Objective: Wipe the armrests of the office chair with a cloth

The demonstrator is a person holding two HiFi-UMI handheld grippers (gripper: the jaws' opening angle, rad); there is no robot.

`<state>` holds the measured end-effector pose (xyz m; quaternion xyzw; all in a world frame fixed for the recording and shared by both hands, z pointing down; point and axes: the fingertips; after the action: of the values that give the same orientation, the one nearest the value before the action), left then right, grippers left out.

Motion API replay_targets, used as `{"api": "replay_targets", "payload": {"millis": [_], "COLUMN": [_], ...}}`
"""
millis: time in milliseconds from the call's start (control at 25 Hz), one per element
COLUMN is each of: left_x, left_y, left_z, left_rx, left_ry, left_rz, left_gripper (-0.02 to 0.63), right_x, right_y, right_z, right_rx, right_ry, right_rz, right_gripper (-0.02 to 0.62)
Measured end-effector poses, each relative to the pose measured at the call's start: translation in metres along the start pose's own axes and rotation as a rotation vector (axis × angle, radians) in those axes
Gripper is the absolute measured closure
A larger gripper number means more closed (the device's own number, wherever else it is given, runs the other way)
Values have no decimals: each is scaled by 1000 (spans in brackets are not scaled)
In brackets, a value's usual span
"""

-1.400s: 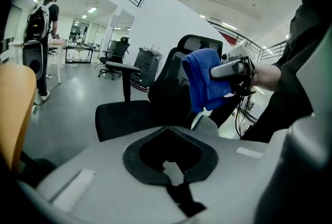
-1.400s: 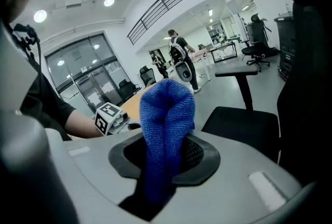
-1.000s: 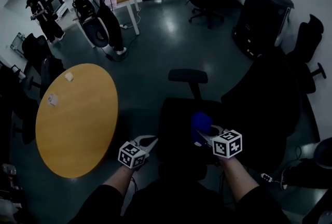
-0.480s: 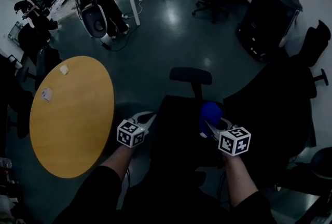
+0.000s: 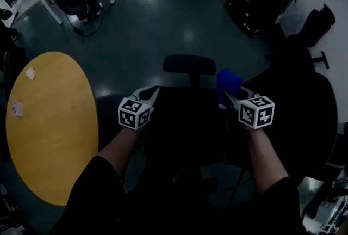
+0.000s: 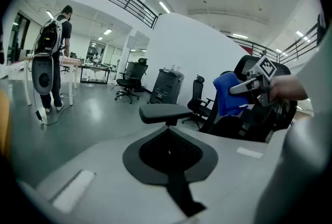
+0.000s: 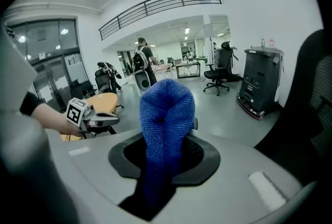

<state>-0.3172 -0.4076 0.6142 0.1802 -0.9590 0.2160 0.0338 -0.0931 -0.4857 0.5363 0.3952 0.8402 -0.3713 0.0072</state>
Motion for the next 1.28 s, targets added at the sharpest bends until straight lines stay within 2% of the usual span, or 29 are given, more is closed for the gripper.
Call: {"api": "replay_targets", "payload": {"millis": [120, 240, 320, 520, 760, 880, 1040, 1280], "left_x": [20, 42, 52, 60, 55, 56, 57, 53], "left_y": [-25, -37, -42, -59, -80, -86, -94, -98], "left_z": [-8, -18, -19, -24, -30, -33, -23, -13], "left_rx": [7, 22, 27, 31, 47, 46, 49, 33], "left_ry": [-7, -14, -7, 17, -30, -65, -131, -98], "left_rz": [-13, -15, -13, -33, -43, -50, -59, -57], "left_gripper": [589, 589, 589, 590, 591, 592, 591, 591], "right_x": [-25, -45, -62, -95, -104, -88, -44, 7], "right_y": [-36, -68, -85, -127, -162, -179, -205, -233], "right_z": [19, 29, 31, 18, 23, 26, 36, 38], "right_rx": [65, 126, 172, 272, 352, 362, 343, 328], "right_ry": [107, 160, 171, 126, 243, 328, 456, 496], "right_rz": [-68, -134, -183, -266, -330, -306, -212, -129], "right_gripper": [486, 486, 486, 486, 486, 486, 486, 486]}}
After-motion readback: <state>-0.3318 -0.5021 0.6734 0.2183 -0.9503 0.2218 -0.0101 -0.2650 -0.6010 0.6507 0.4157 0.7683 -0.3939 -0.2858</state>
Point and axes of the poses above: the fingertips, and each gripper's own axes: y backward along the fingers, x to its left, z out of its top, and after that the axes turned 9 degrees about -y, right-handed
